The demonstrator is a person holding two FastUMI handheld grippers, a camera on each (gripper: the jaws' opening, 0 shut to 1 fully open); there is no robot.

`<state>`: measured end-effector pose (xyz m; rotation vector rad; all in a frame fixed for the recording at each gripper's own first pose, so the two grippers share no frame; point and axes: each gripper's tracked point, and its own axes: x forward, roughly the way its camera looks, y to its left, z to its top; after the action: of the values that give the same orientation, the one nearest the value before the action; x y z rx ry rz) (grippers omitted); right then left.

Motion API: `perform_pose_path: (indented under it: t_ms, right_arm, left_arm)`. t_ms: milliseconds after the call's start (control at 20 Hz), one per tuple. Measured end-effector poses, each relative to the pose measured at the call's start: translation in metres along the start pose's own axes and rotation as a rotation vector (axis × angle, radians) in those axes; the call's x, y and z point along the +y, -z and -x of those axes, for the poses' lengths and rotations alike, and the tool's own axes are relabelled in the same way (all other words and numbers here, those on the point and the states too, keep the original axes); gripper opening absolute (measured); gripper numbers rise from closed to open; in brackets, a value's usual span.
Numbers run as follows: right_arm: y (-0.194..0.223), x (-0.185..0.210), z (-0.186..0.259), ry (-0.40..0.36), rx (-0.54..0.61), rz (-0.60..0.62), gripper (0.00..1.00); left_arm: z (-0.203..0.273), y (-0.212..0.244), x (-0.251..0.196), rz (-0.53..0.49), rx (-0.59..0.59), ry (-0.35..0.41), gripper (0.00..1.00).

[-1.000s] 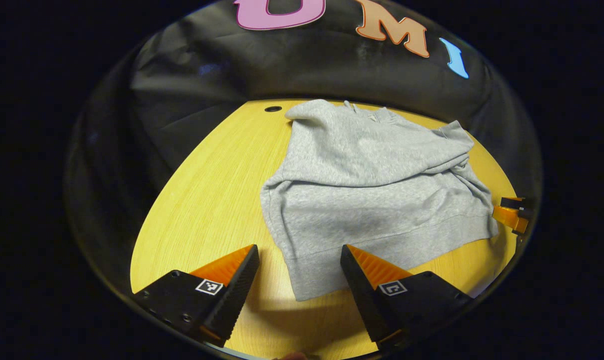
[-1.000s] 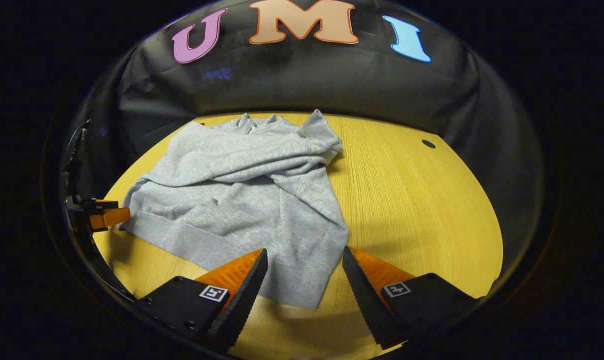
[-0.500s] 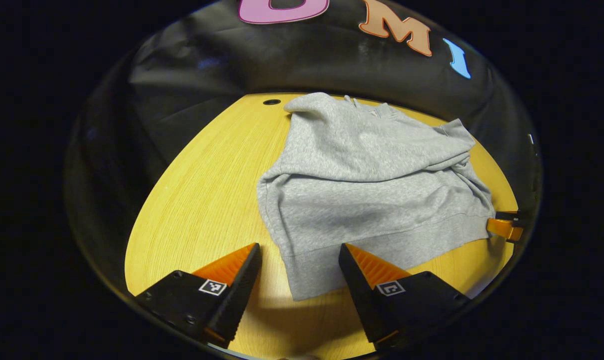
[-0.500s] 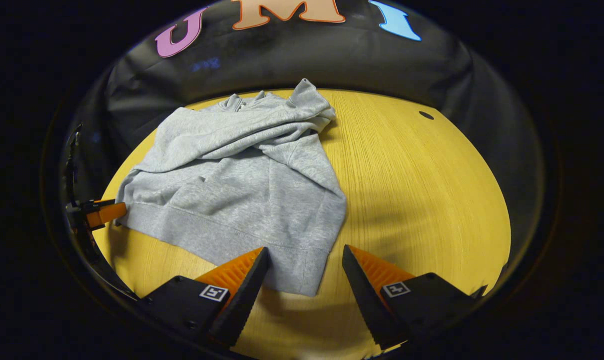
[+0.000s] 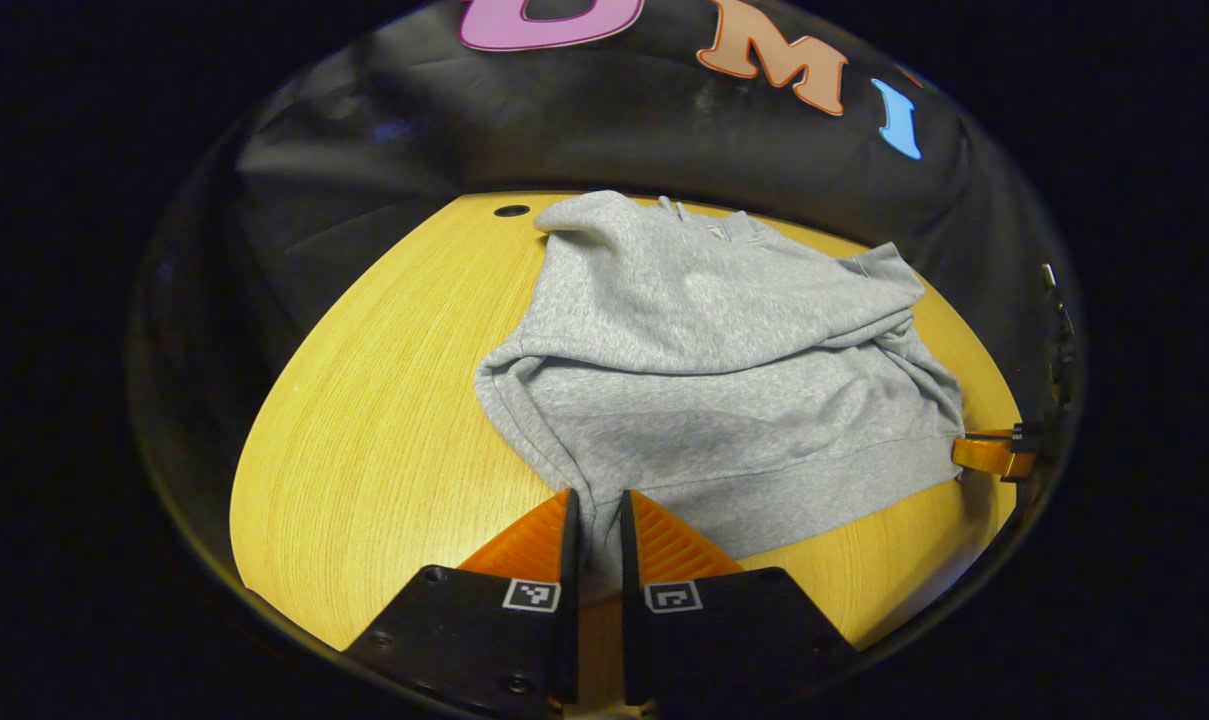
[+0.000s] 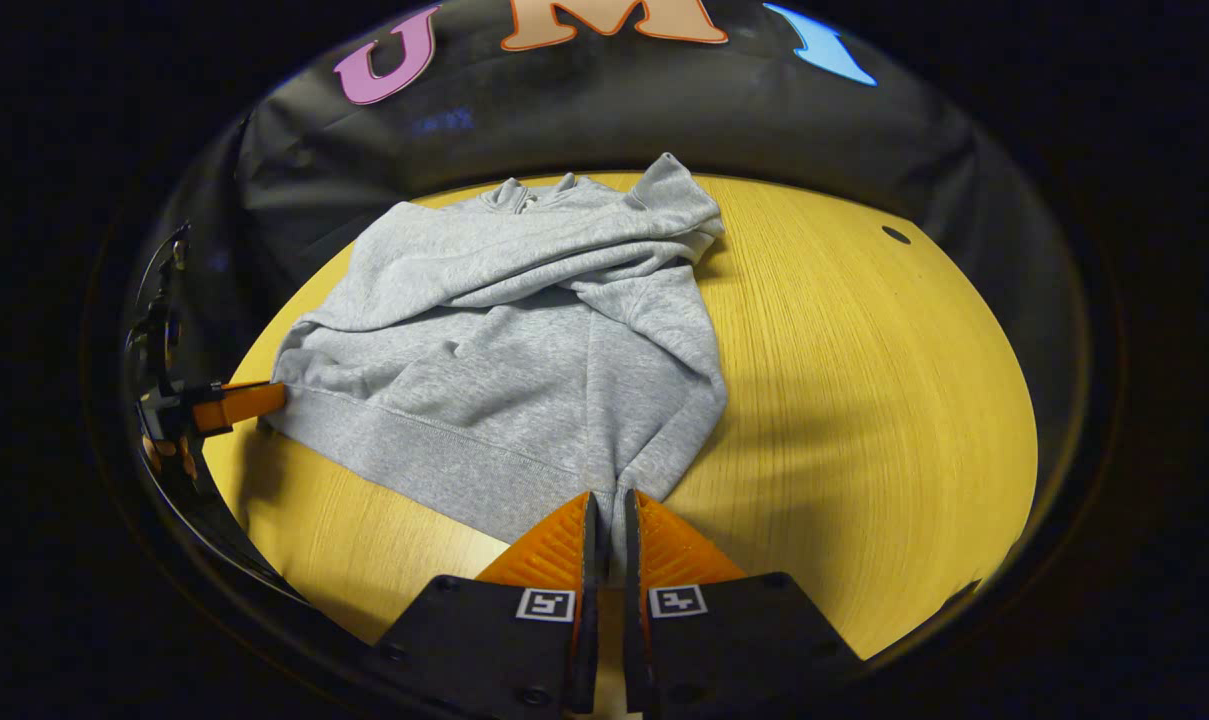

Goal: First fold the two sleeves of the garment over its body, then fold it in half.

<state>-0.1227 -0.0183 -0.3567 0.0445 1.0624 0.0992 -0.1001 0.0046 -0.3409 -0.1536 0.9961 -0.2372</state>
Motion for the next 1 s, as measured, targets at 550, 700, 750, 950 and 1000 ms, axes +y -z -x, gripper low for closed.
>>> perform_pose_path:
  t_ms: [550,700,750,950,1000]
  right_arm:
    - [-0.01,-0.002,0.01,-0.053,0.018,-0.13,0.03]
    - [-0.011,-0.005,0.014,-0.07,0.033,-0.125,0.03]
    - [-0.013,-0.005,0.015,-0.077,0.036,-0.126,0.03]
    - [-0.022,-0.001,0.02,-0.103,0.044,-0.163,0.03]
    - [-0.026,0.0,0.024,-0.111,0.036,-0.178,0.03]
  left_arm:
    - [0.015,0.011,-0.006,0.008,0.108,0.028,0.0]
    - [0.015,0.007,-0.006,0.007,0.127,0.026,0.0]
    - [0.016,0.005,-0.006,0.007,0.134,0.026,0.0]
    - [0.018,-0.003,-0.006,0.024,0.145,0.018,0.0]
    - [0.021,-0.005,-0.006,0.031,0.143,0.017,0.0]
